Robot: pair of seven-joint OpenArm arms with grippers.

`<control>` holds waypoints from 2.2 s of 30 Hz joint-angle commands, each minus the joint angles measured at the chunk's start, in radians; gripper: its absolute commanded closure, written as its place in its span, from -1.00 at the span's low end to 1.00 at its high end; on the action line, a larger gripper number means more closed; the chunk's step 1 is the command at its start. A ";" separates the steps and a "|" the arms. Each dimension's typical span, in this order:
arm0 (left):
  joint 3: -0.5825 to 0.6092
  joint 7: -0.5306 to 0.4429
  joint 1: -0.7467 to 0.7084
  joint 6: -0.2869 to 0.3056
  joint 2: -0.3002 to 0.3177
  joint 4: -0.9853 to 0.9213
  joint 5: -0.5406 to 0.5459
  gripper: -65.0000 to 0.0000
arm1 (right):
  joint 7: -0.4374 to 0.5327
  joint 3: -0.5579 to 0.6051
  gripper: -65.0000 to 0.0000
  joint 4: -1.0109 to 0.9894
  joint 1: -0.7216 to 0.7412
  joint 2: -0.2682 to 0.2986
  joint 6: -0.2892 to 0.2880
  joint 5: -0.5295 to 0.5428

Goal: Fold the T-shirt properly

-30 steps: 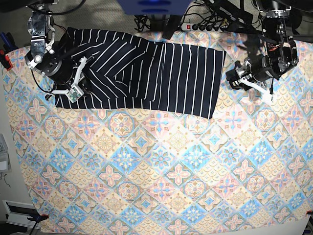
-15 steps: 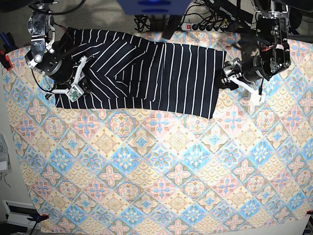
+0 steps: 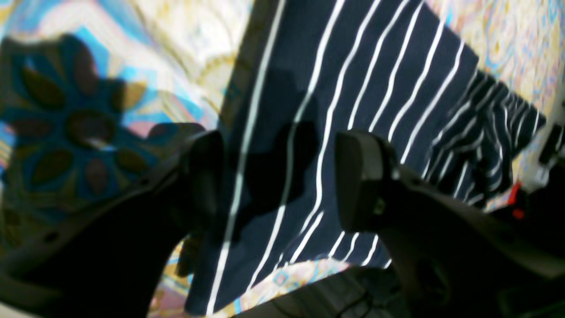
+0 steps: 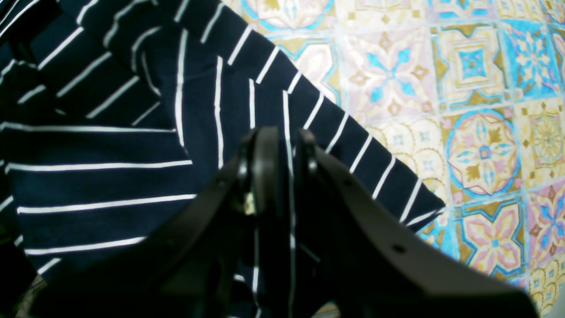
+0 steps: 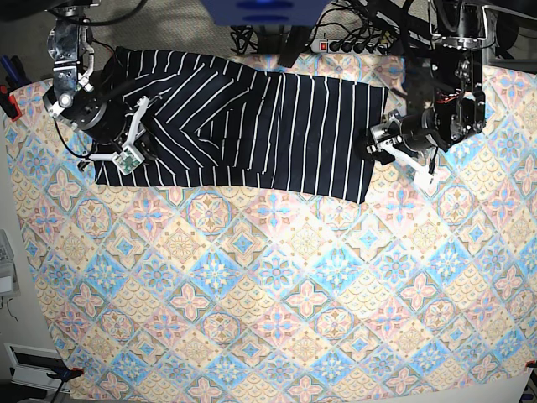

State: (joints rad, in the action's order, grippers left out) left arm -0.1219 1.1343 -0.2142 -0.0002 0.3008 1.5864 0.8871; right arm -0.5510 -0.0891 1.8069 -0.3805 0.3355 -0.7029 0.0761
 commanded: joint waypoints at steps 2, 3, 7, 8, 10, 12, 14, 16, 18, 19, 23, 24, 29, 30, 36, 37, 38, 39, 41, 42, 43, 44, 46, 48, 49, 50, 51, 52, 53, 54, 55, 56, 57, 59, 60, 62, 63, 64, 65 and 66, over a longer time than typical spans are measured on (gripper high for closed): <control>-0.002 0.006 0.017 0.004 0.002 -0.013 0.007 -0.21 | 0.021 -0.007 0.78 0.020 0.005 0.012 0.005 0.011; -0.002 0.006 0.019 0.004 0.001 -0.036 0.007 -0.21 | 0.021 -0.007 0.78 0.020 0.005 0.012 0.005 0.011; -0.002 0.005 0.034 0.004 -0.012 -0.116 0.007 -0.21 | 0.021 -0.007 0.78 0.020 0.007 0.012 0.005 0.011; 0.000 0.005 0.035 0.004 -0.012 -0.125 0.007 -0.21 | 0.021 -0.007 0.78 0.020 0.005 0.012 0.005 0.011; 0.028 0.005 0.040 0.004 -0.012 -0.133 0.008 -0.21 | 0.021 -0.007 0.78 0.020 0.005 0.012 0.005 0.011; 0.055 0.005 0.040 0.004 -0.010 -0.133 0.010 -0.21 | 0.021 -0.007 0.78 0.020 0.005 0.012 0.005 0.011; 0.072 0.005 0.042 0.004 -0.010 -0.133 0.016 -0.19 | 0.021 -0.007 0.78 0.020 0.005 0.012 0.005 0.011; 0.092 0.005 0.042 0.004 -0.012 -0.131 0.017 -0.04 | 0.021 -0.007 0.78 0.020 0.005 0.012 0.005 0.011; 0.106 0.005 0.042 0.004 -0.012 -0.131 0.019 0.22 | 0.021 -0.007 0.78 0.020 0.005 0.012 0.005 0.011; 0.109 0.005 0.042 0.004 -0.012 -0.131 0.019 0.31 | 0.021 -0.007 0.78 0.020 0.005 0.012 0.005 0.011; 0.112 0.005 0.042 0.006 -0.012 -0.117 0.019 0.33 | 0.021 -0.007 0.78 0.020 0.005 0.012 0.005 0.011; 0.112 0.005 0.042 0.006 -0.012 -0.103 0.019 0.35 | 0.021 -0.007 0.78 0.020 0.005 0.012 0.005 0.011; 0.092 0.003 0.040 0.006 -0.004 -0.033 0.019 0.58 | 0.021 -0.007 0.78 0.021 0.005 0.012 0.005 0.011; 0.067 0.003 0.040 0.006 -0.004 -0.030 0.019 0.61 | 0.021 -0.007 0.78 0.021 0.005 0.012 0.005 0.011; -0.083 0.006 0.029 0.006 -0.004 -0.027 0.019 0.63 | 0.018 -0.082 0.78 0.046 -0.025 0.012 0.005 0.012; -0.103 0.006 0.017 0.006 -0.002 -0.027 0.019 0.63 | 0.016 -0.100 0.78 0.047 -0.031 0.012 0.005 0.012; -0.118 0.006 0.011 0.010 0.008 -0.025 0.020 0.63 | 0.015 -0.113 0.77 0.047 -0.031 0.012 0.005 0.012; -0.126 0.006 0.008 0.024 0.018 -0.025 0.020 0.63 | 0.007 -0.119 0.77 0.047 -0.031 0.012 0.005 0.014; -0.138 0.005 0.005 0.059 0.031 -0.025 0.020 0.63 | -0.065 -0.120 0.77 0.047 -0.028 0.012 0.005 0.014; -0.149 0.005 0.003 0.068 0.038 -0.025 0.020 0.63 | -0.108 -0.120 0.77 0.044 -0.024 0.012 0.005 0.014; -0.160 0.005 0.000 0.072 0.039 -0.025 0.017 0.63 | -0.140 -0.120 0.75 0.041 -0.021 0.012 0.005 0.014; -0.175 0.005 -0.011 0.076 0.042 -0.025 0.016 0.63 | -0.163 -0.120 0.70 0.040 -0.010 0.014 0.005 0.015; -0.193 0.005 -0.014 0.076 0.044 -0.025 0.019 0.63 | -0.188 -0.120 0.57 0.038 0.004 0.012 0.005 0.037; -0.193 0.005 -0.014 0.076 0.044 -0.025 0.019 0.63 | -0.211 -0.122 0.41 0.037 0.015 0.012 0.005 0.093; -0.190 0.005 -0.014 0.076 0.044 -0.025 0.019 0.63 | -0.222 -0.130 0.34 0.035 0.016 0.012 0.005 0.123; -0.190 0.005 -0.014 0.076 0.044 -0.025 0.019 0.63 | -0.231 -0.145 0.29 0.034 0.016 0.014 0.005 0.147; -0.190 0.005 -0.014 0.076 0.044 -0.025 0.019 0.63 | -0.237 -0.165 0.26 0.032 0.018 0.012 0.005 0.169; -0.189 0.005 -0.014 0.076 0.044 -0.025 0.019 0.62 | -0.240 -0.183 0.24 0.031 0.018 0.012 0.005 0.190; -0.189 0.005 -0.014 0.081 0.042 -0.025 0.019 0.62 | -0.241 -0.199 0.23 0.031 0.016 0.012 0.005 0.204; -0.189 0.005 -0.014 0.098 0.039 -0.025 0.017 0.62 | -0.241 -0.209 0.23 0.031 0.015 0.012 0.005 0.213; -0.187 0.006 -0.014 0.115 0.039 -0.028 0.014 0.61 | -0.241 -0.217 0.23 0.031 0.015 0.012 0.005 0.216; -0.180 0.008 -0.012 0.122 0.038 -0.030 0.011 0.61 | -0.241 -0.220 0.23 0.031 0.013 0.012 0.005 0.215; -0.163 0.008 -0.011 0.124 0.038 -0.030 0.011 0.60 | -0.241 -0.225 0.23 0.031 0.013 0.012 0.005 0.215; -0.140 0.008 -0.011 0.118 0.038 -0.030 0.010 0.46 | -0.241 -0.225 0.23 0.031 0.013 0.012 0.005 0.215; -0.131 0.010 -0.011 0.113 0.038 -0.031 0.010 0.35 | -0.241 -0.225 0.23 0.031 0.013 0.012 0.005 0.215; -0.103 0.010 -0.011 0.104 0.041 -0.031 0.010 0.10 | -0.238 -0.225 0.23 0.031 0.013 0.012 0.005 0.215; -0.086 0.010 -0.011 0.104 0.041 -0.031 0.011 -0.06 | -0.237 -0.223 0.23 0.031 0.013 0.012 0.005 0.215; -0.077 0.010 -0.011 0.104 0.041 -0.031 0.011 -0.19 | -0.237 -0.223 0.23 0.031 0.013 0.012 0.005 0.215; -0.074 0.006 -0.012 0.104 0.041 -0.031 0.011 -0.30 | -0.237 -0.222 0.23 0.031 0.013 0.012 0.005 0.215; -0.071 0.006 -0.014 0.107 0.041 -0.031 0.011 -0.37 | -0.237 -0.220 0.23 0.031 0.013 0.012 0.005 0.215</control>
State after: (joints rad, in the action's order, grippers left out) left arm -0.1852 1.1481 -0.2333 0.1024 0.3244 1.5417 0.8909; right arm -0.8085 -0.3042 1.8233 -0.3714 0.3325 -0.6994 0.2779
